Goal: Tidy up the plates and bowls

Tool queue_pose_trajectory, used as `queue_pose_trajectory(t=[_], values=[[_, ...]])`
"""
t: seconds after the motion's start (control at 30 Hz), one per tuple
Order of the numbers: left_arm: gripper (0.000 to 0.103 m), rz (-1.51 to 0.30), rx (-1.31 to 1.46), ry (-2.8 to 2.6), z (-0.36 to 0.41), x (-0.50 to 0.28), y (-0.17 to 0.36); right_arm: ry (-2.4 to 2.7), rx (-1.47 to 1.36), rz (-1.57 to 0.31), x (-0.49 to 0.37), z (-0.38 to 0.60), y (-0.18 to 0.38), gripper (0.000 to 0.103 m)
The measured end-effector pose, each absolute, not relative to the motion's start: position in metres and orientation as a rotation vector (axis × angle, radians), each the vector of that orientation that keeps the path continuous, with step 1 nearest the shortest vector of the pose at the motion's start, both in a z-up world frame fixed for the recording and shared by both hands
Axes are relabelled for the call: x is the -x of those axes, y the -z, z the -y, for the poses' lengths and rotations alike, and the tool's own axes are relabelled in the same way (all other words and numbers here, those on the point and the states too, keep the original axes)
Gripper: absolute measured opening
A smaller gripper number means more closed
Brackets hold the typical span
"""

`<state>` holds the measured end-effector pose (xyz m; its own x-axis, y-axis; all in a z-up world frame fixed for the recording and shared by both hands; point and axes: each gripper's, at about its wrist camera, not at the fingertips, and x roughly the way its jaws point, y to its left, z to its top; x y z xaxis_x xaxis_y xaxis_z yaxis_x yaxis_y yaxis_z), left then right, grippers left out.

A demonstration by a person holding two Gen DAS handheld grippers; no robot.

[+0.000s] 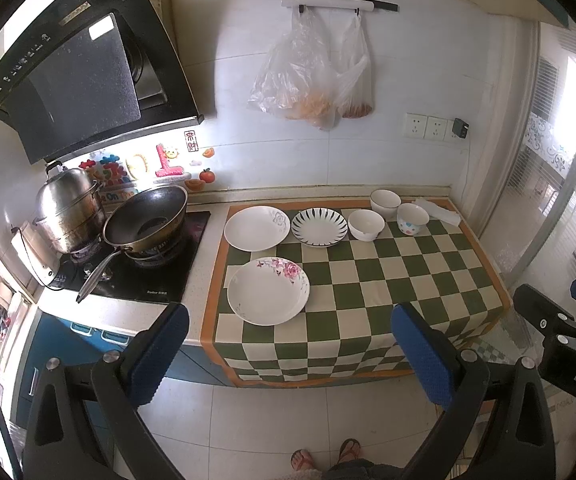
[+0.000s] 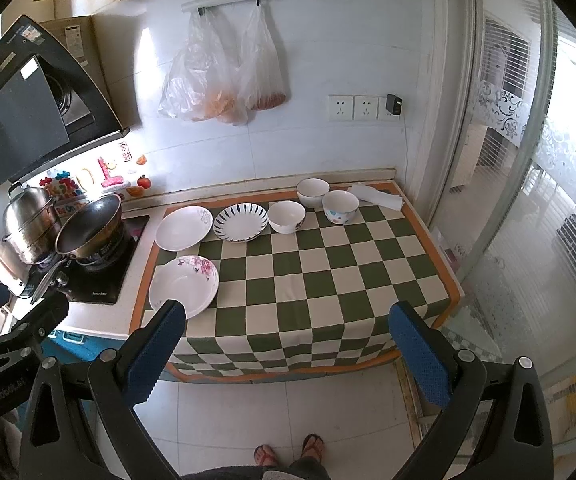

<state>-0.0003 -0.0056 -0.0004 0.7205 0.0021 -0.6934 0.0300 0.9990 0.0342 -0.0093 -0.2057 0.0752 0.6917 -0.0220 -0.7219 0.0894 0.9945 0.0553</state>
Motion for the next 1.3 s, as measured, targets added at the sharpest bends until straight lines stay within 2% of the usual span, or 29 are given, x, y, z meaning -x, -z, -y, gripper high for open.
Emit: queue_pose_trajectory(t=[1.3], values=[[0.103, -0.755, -0.037, 0.019, -0.002, 0.004, -0.006, 0.061, -0.08, -0.793, 0.001, 0.198, -0.079, 0.103]])
